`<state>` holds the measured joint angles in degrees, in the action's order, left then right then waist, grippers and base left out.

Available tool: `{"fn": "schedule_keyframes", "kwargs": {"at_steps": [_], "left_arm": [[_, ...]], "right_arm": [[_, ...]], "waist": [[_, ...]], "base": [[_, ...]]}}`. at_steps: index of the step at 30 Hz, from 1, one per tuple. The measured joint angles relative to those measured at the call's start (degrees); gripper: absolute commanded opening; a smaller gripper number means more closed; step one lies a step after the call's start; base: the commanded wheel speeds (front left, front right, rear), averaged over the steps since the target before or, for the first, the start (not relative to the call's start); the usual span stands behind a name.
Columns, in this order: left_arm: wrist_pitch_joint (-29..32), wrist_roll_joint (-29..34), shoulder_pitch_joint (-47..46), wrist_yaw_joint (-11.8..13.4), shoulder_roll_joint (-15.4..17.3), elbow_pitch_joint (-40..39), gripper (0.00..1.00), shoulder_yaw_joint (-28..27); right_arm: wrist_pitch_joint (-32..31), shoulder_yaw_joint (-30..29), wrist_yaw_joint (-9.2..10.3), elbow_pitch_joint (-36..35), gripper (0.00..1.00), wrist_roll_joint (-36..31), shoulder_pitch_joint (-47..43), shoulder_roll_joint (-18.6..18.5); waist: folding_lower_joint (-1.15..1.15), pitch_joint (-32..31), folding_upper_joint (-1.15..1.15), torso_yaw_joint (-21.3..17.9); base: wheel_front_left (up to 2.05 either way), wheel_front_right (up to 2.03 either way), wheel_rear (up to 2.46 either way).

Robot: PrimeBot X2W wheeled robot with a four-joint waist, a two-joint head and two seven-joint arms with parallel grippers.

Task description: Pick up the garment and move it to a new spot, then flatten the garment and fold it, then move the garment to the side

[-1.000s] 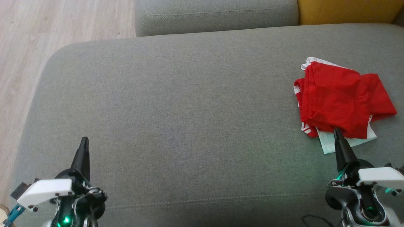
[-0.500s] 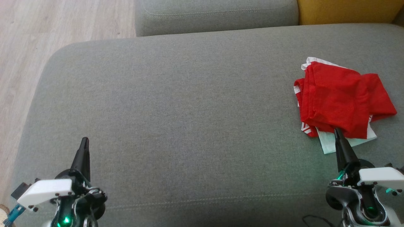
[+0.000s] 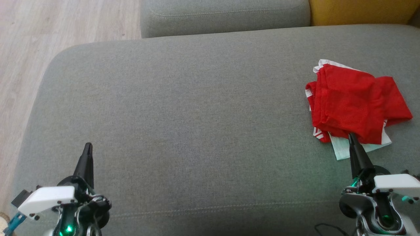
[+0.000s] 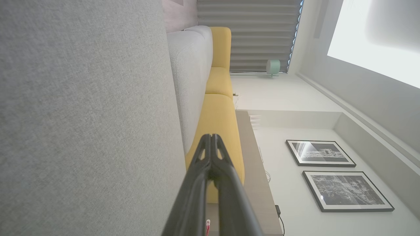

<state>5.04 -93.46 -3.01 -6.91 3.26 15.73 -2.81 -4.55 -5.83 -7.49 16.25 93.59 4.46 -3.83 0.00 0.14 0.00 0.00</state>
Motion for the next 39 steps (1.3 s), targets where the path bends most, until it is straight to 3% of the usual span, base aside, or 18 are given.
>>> {"fn": "schedule_keyframes", "kwargs": {"at_steps": [39], "left_arm": [[0.4, 0.0, 0.0, -0.2, -0.2, 0.0, 0.00, -0.8]], "right_arm": [[-0.5, -0.7, 0.00, 0.0, 0.00, -0.3, 0.0, 0.2]], "waist": [[0.00, 0.0, 0.00, 0.0]], "base": [[0.00, 0.00, 0.00]]}}
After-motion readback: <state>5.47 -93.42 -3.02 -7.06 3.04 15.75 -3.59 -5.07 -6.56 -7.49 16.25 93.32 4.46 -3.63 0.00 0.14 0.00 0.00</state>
